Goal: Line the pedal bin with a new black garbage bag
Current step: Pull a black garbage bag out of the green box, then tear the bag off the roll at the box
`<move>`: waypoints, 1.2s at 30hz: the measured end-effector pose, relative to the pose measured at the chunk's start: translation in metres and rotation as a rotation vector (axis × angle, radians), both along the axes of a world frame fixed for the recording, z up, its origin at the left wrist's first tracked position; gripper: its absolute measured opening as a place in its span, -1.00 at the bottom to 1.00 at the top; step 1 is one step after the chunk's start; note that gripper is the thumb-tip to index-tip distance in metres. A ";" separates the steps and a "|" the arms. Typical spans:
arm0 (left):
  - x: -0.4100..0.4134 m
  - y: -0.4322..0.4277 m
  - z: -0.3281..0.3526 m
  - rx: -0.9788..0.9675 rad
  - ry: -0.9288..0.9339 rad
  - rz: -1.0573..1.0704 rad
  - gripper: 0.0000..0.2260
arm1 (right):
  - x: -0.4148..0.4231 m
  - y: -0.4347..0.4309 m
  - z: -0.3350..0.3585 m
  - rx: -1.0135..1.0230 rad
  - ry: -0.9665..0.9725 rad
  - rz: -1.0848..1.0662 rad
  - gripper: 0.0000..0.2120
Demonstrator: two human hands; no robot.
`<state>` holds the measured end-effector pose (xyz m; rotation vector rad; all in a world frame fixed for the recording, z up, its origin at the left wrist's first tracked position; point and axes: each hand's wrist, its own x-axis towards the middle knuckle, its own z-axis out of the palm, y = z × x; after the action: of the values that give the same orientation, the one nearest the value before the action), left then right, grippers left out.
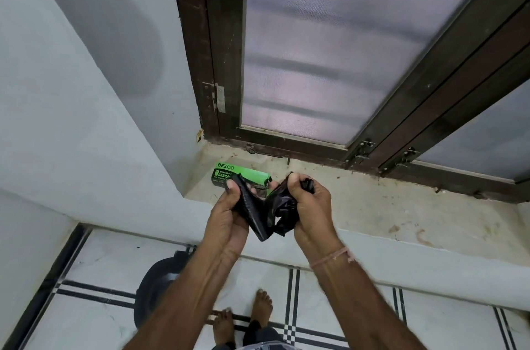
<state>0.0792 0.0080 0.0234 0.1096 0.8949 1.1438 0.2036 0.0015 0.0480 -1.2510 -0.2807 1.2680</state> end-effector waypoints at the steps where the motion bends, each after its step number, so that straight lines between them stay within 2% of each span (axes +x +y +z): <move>1: -0.004 0.002 -0.001 0.010 0.002 0.009 -0.74 | 0.001 0.001 -0.001 -0.009 0.039 0.010 -0.85; 4: -0.004 0.005 -0.002 0.054 -0.011 -0.015 -0.70 | 0.002 0.001 -0.004 0.020 0.197 0.044 -0.79; 6: 0.000 0.004 0.000 0.086 0.025 -0.028 -0.66 | 0.002 0.003 -0.003 0.031 0.208 0.047 -0.77; 8: 0.003 0.003 0.003 0.121 0.073 -0.037 -0.64 | 0.004 0.006 -0.001 0.044 0.153 0.074 -0.78; 13: -0.004 0.014 0.007 0.143 0.139 0.006 -0.81 | 0.019 0.004 -0.002 0.078 -0.014 0.180 -0.79; 21: -0.018 0.024 0.008 0.153 0.240 0.055 -0.82 | 0.041 -0.001 -0.004 0.070 -0.208 0.239 -0.81; 25: -0.030 0.023 0.004 0.158 0.306 0.097 -0.82 | 0.066 -0.004 -0.004 0.072 -0.216 0.249 -0.80; 29: -0.012 0.015 0.005 0.147 0.179 0.011 -0.87 | 0.054 -0.013 -0.004 0.055 -0.364 0.376 -0.83; 33: -0.003 0.022 0.005 0.140 0.106 0.027 -0.90 | 0.034 -0.024 -0.015 0.081 -0.539 0.608 -0.66; 36: 0.007 0.026 0.001 0.110 0.155 0.042 -0.86 | 0.029 -0.024 -0.020 0.136 -0.517 0.520 -0.74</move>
<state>0.0862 0.0342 0.0246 0.2738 0.9742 1.2362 0.2325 -0.0223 0.0277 -1.4226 -1.1045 1.3045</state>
